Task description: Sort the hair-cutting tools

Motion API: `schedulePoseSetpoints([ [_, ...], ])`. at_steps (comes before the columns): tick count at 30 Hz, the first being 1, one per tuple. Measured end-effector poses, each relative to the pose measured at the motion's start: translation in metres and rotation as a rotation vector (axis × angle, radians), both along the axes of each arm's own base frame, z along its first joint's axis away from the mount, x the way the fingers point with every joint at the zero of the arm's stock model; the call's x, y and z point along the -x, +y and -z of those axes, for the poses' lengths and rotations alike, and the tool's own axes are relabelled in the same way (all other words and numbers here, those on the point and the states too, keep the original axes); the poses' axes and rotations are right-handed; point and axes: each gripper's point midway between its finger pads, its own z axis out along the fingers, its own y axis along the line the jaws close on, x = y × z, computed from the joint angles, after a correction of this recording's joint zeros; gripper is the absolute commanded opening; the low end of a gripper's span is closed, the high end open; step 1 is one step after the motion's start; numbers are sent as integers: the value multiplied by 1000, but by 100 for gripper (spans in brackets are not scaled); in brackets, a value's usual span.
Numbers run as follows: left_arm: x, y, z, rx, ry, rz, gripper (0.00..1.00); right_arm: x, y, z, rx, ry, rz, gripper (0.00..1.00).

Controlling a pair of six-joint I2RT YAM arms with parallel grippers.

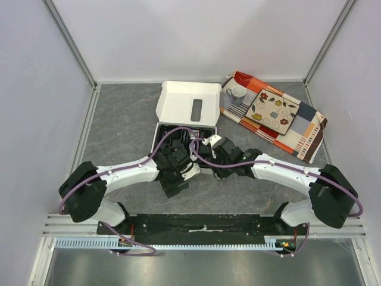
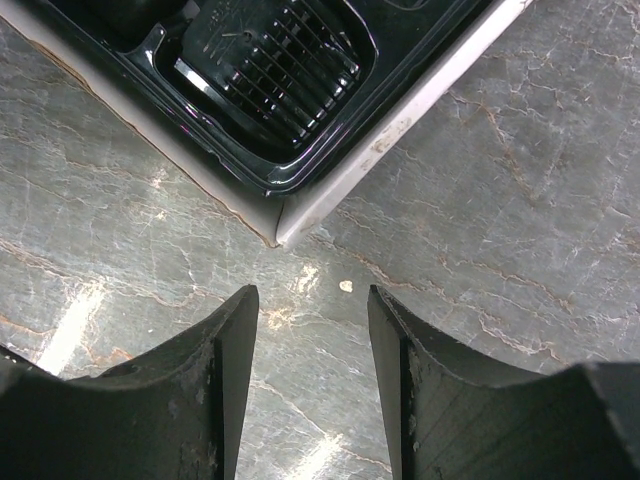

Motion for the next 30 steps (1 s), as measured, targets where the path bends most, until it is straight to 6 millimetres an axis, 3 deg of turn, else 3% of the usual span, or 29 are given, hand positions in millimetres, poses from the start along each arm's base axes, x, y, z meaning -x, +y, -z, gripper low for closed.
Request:
schedulePoseSetpoints([
  [9,5,0,10,-21,45,6,84,-2,0,-4,8,-7,-9,57],
  [22,9,-5,18,-43,104,15,55,-3,0,-7,17,-14,-18,57],
  [26,9,-6,18,-56,116,16,38,-3,-2,-6,22,-15,-16,57],
  [30,9,-6,18,-60,119,16,34,-3,-2,-8,20,-20,-14,57],
])
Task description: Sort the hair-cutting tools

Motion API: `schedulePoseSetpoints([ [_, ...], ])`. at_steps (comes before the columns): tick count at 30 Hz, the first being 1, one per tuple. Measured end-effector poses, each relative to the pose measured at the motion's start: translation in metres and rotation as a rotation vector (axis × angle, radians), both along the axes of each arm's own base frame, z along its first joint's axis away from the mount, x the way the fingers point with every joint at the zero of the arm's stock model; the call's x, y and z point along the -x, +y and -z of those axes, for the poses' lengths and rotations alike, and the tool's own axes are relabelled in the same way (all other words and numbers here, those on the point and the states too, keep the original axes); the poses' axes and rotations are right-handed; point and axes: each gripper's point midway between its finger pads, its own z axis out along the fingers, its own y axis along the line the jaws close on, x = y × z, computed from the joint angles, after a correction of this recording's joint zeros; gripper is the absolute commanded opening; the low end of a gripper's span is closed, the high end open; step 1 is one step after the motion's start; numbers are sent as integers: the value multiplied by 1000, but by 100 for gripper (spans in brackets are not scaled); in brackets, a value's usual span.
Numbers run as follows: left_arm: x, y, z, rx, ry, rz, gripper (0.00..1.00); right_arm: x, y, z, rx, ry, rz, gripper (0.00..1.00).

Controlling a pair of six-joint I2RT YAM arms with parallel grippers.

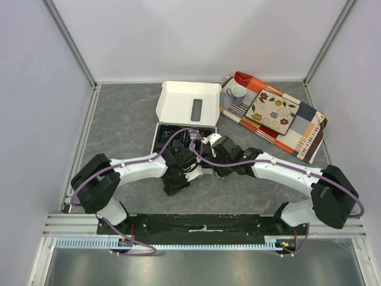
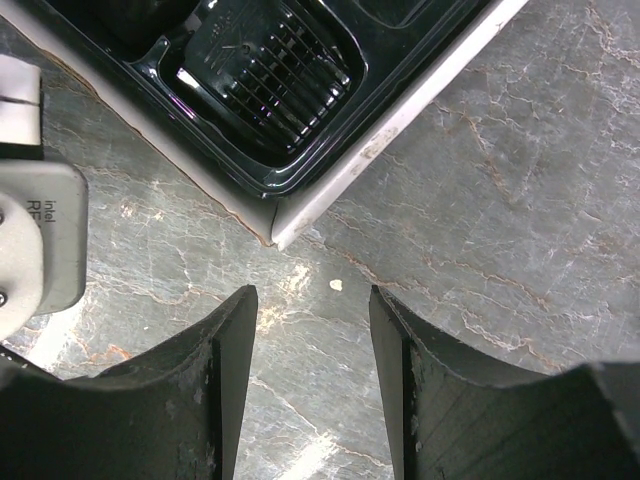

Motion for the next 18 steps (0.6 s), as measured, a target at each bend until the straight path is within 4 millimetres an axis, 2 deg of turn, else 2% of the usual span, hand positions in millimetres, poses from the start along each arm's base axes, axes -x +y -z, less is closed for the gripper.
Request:
schedulePoseSetpoints([
  [5,-3,0,-3,6,-20,-2,33,-1,-2,-2,3,-10,7,57],
  [8,-9,-1,-16,31,-66,-9,32,-2,-3,-3,7,-15,11,57],
  [12,-24,-11,-51,98,-156,-28,33,-3,-6,-3,19,-21,19,57],
  [15,-38,-26,-84,181,-219,-61,33,-3,-8,-2,26,-22,25,57],
  [18,-49,-35,-112,239,-260,-108,28,-4,-11,-6,27,-35,45,57],
])
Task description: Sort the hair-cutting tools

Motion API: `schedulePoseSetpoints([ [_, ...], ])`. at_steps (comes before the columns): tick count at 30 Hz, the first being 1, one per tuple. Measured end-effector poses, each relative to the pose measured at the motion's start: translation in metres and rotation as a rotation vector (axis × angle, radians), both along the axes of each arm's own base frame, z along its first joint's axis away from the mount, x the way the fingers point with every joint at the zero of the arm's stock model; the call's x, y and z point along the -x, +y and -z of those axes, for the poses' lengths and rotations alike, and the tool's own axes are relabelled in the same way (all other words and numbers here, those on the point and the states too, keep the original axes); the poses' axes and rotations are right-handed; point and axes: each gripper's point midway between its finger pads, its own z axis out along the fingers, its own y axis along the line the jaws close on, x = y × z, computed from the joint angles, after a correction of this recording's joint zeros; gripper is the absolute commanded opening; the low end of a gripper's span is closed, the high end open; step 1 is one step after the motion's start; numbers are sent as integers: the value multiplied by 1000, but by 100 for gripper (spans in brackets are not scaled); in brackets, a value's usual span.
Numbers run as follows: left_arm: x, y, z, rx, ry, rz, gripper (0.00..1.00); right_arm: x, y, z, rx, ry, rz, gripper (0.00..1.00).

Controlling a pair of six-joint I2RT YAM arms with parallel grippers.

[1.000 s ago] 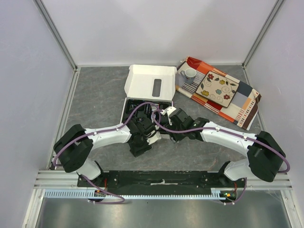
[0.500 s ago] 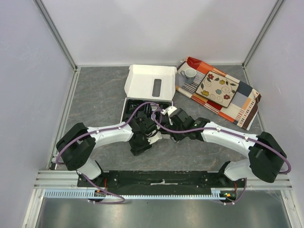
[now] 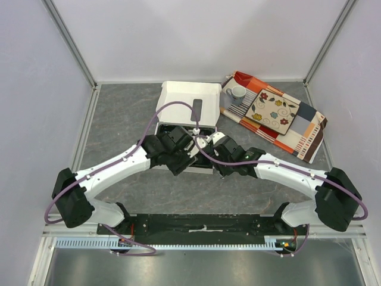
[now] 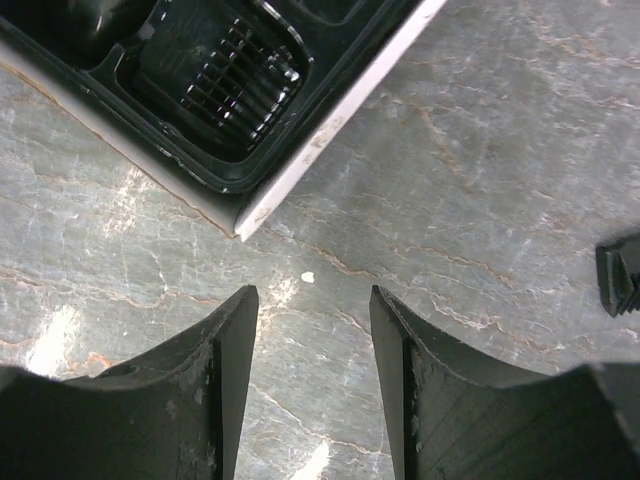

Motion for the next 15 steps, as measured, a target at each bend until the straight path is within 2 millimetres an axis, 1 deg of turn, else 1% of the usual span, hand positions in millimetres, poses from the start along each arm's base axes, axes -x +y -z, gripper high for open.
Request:
schedulePoseSetpoints([
  [3,-12,-1,-19,24,-12,-69,25,-4,-5,-8,-6,-33,43,59],
  [5,-21,0,-25,25,1,-126,20,-7,-8,-14,-12,-58,73,59],
  [6,-27,1,-25,26,11,-160,20,-8,-10,-17,-13,-68,83,59],
  [9,-43,6,-18,15,44,-252,20,-9,-14,-22,-15,-83,118,59],
  [10,-47,9,-13,6,61,-285,20,-9,-17,-24,-18,-87,132,59],
  [12,-49,15,-3,-15,92,-331,21,-9,-20,-29,-24,-98,153,60],
  [15,-51,17,5,-26,115,-376,22,-9,-24,-36,-34,-116,185,61],
])
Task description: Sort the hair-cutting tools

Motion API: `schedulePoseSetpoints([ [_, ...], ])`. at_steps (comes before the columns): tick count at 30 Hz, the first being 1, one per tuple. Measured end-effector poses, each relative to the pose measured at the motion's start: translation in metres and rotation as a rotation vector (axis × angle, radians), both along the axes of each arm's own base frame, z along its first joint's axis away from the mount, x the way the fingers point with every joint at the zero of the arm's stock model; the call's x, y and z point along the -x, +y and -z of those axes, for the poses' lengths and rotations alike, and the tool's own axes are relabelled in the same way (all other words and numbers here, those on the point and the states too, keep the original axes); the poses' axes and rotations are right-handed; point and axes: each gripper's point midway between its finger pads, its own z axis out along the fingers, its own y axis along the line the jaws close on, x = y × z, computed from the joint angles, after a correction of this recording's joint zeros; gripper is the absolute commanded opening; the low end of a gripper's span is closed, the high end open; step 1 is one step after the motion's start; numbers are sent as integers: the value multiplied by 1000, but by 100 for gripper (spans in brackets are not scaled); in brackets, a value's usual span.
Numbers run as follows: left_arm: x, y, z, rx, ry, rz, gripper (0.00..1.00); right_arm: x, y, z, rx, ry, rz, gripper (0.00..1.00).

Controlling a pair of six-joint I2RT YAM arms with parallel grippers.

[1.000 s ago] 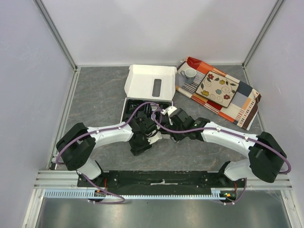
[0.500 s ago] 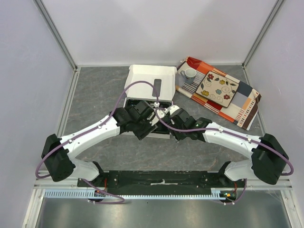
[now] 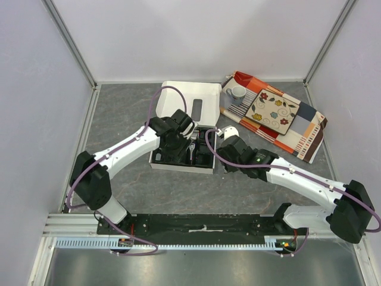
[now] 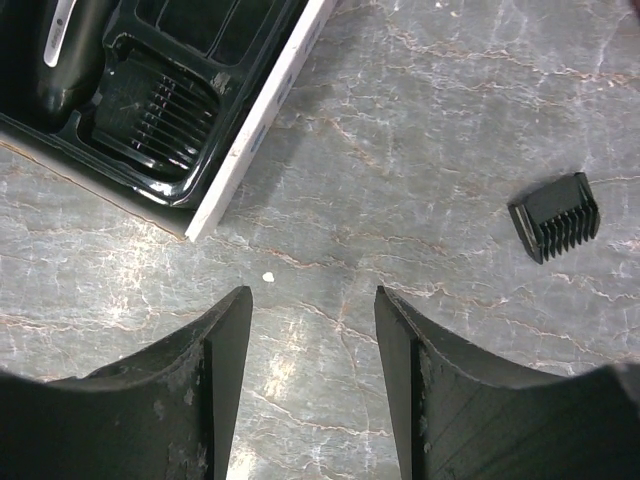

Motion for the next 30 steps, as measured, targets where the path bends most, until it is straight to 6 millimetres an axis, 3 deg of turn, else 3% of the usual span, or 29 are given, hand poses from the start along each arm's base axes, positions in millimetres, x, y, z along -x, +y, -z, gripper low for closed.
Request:
schedulePoseSetpoints([
  [4,-3,0,5,-3,2,-59,24,-1,-4,-8,-17,-23,28,61],
  [15,-22,-2,16,-11,-26,-238,32,0,-5,-8,-19,-18,39,61],
  [19,-27,-3,21,-6,-24,-269,38,0,-5,-8,-19,-18,39,61],
  [30,-34,-5,30,-3,-20,-294,40,2,-7,-2,-9,-9,38,62],
])
